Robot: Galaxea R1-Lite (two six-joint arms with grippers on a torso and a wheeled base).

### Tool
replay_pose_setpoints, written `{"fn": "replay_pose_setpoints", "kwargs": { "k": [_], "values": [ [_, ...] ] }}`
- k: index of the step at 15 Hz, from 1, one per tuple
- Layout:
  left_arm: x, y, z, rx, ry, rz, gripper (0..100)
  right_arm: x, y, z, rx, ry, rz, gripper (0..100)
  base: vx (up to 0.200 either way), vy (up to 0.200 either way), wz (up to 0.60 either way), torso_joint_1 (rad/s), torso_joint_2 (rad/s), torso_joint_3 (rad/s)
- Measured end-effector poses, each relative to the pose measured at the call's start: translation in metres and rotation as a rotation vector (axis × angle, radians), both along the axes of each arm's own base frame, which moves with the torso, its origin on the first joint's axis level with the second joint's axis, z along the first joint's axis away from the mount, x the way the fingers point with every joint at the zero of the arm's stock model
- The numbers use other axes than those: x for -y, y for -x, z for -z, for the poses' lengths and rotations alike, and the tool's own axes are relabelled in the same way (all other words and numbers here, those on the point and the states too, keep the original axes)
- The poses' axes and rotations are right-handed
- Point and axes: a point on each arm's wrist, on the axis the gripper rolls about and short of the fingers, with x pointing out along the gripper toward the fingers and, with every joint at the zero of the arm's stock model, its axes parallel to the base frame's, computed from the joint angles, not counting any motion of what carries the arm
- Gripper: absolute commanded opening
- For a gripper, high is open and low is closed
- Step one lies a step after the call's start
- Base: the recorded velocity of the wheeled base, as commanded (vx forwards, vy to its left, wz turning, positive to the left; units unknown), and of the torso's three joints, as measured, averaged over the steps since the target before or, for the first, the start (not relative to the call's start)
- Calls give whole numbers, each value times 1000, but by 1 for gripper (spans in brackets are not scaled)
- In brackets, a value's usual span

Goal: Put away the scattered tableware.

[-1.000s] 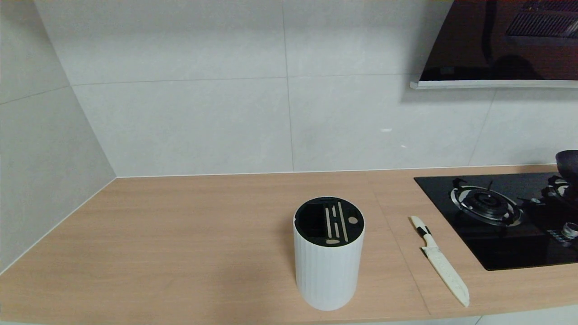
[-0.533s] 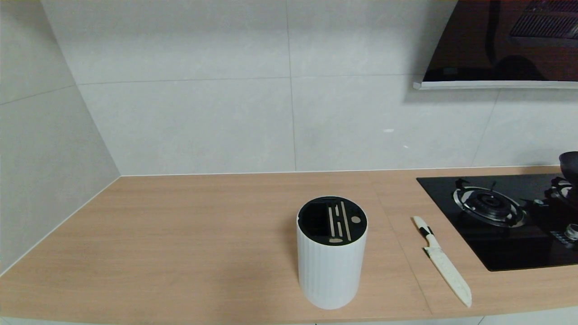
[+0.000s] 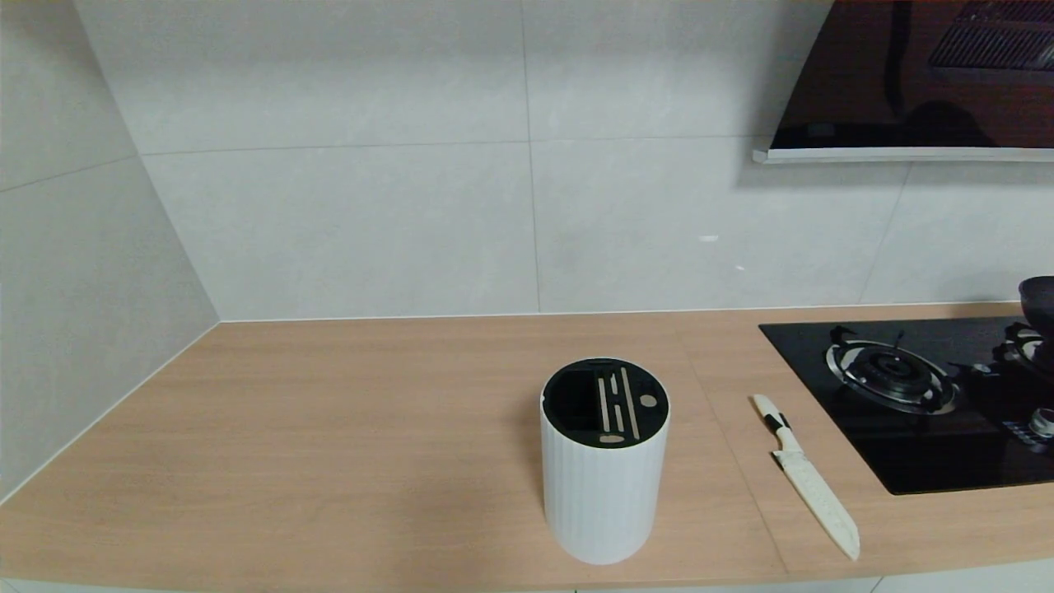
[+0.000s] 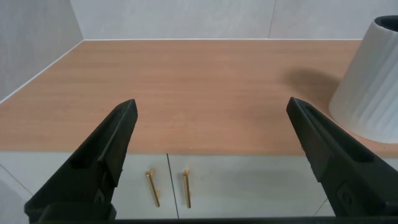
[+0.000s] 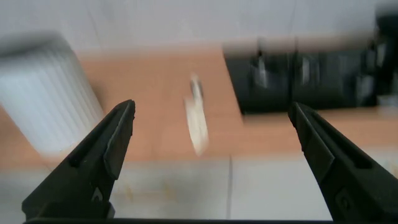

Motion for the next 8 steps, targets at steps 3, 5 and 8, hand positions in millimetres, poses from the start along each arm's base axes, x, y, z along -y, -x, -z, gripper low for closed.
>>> {"fn": "replay_pose_setpoints", "kwargs": {
  "k": [3,5,8],
  "values": [
    [0,0,0,0,0,0,100,-2,-10,-10,-82,14,-80,100,0,0,0,0,0,0],
    [0,0,0,0,-2,0,100,-2,-21,-14,-166,19,-101,100,0,0,0,0,0,0],
    [0,0,0,-1,-3,0,100,-3,-45,-23,-318,27,-151,100,0,0,0,0,0,0]
  ]
}}
